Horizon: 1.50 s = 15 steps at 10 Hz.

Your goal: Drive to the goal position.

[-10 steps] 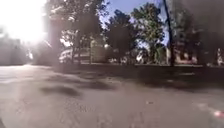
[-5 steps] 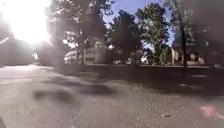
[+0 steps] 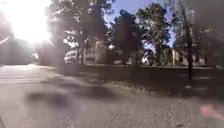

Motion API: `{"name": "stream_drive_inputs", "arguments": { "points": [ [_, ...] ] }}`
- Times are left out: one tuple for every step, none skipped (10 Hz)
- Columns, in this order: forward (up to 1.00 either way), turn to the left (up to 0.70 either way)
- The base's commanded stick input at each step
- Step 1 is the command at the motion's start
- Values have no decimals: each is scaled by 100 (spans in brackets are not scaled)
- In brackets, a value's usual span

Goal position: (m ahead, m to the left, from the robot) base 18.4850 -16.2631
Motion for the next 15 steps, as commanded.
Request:
{"name": "stream_drive_inputs", "arguments": {
  "points": [
    [49,5],
    [0,25],
    [0,64],
    [0,70],
    [0,70],
    [0,70],
    [0,70],
    [0,70],
    [24,51],
    [70,14],
    [70,14],
    [70,14],
    [70,14],
    [70,14],
    [70,14]
  ]
}}
